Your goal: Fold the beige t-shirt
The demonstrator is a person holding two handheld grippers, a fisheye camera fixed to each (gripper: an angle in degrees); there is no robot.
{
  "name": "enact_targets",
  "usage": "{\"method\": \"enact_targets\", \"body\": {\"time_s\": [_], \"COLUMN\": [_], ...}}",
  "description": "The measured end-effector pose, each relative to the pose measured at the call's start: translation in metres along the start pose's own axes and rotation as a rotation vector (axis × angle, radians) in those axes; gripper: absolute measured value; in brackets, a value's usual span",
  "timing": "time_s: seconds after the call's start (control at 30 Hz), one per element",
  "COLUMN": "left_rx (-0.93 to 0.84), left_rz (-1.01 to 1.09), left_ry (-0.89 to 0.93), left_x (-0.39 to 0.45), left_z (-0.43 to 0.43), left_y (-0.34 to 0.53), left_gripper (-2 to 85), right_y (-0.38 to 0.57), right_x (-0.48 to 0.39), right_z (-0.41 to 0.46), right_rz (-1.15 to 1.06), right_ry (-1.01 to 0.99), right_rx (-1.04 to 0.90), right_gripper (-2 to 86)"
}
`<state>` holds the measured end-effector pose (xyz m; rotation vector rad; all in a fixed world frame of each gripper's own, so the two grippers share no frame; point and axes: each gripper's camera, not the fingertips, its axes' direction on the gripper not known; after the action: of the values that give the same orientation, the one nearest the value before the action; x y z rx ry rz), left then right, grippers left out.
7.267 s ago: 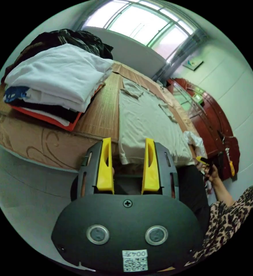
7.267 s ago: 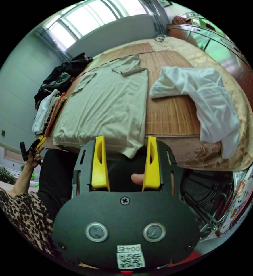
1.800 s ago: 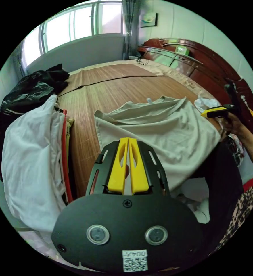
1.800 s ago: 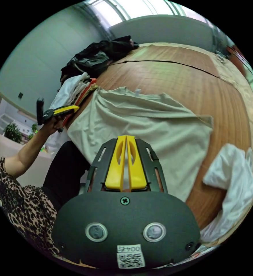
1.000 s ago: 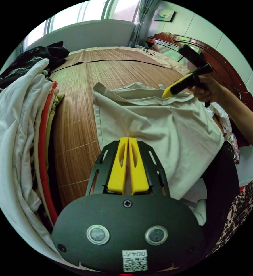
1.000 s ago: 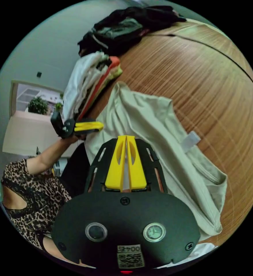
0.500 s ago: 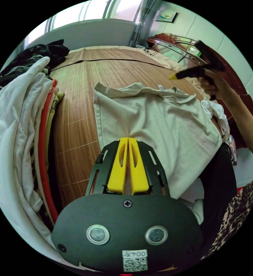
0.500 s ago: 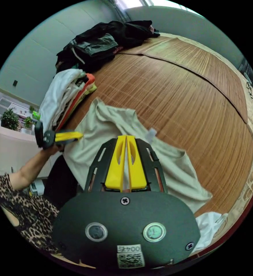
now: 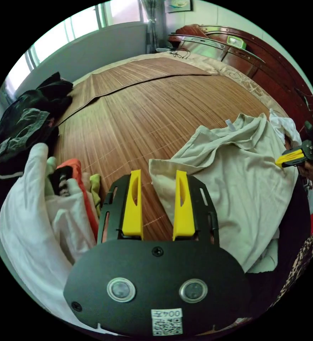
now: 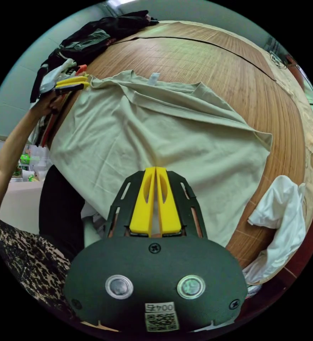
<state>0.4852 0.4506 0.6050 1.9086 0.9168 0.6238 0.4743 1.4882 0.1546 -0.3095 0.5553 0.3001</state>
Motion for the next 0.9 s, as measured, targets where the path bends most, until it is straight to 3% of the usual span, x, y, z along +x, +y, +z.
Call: {"method": "enact_targets", "body": {"time_s": [0.1,0.17,0.23,0.33,0.47,0.57,0.77,0.9], "left_rx": [0.007,0.106,0.344,0.497,0.341,0.028,0.111,0.192], "left_rz": [0.056,0.046,0.038,0.044,-0.058,-0.222,-0.327,-0.235], "left_ry": [0.041,-0.058,-0.147,-0.295,-0.308,-0.287,-0.268,-0.185], "left_x": [0.007,0.015,0.031,0.052,0.025,-0.015,-0.032,0.004], "left_z": [0.007,-0.008,-0.055,-0.085,-0.048,0.005,-0.019,-0.048], "left_y": [-0.004,0.003,0.021,0.047,0.052,0.041,0.049,0.067], "left_gripper": [7.7,4.4,2.6,1.8,1.6,2.1,2.2,1.3], "right_y": [0.005,0.01,0.014,0.022,0.03,0.034,0.043,0.055], "right_x": [-0.012,-0.014,-0.014,-0.012,-0.008,-0.007,-0.01,0.021], "right_z": [0.0,-0.001,-0.002,-0.003,-0.004,-0.005,-0.007,-0.033], "right_rz": [-0.029,-0.032,-0.027,-0.018,-0.009,-0.007,-0.021,0.108], "right_ry": [0.068,0.082,0.077,0.061,0.039,0.034,0.045,0.038], "right_rx": [-0.001,0.005,0.014,0.03,0.043,0.046,0.073,0.221], "right_gripper": [-0.6,-0.5,-0.6,-0.6,-0.6,-0.4,1.3,6.1]}}
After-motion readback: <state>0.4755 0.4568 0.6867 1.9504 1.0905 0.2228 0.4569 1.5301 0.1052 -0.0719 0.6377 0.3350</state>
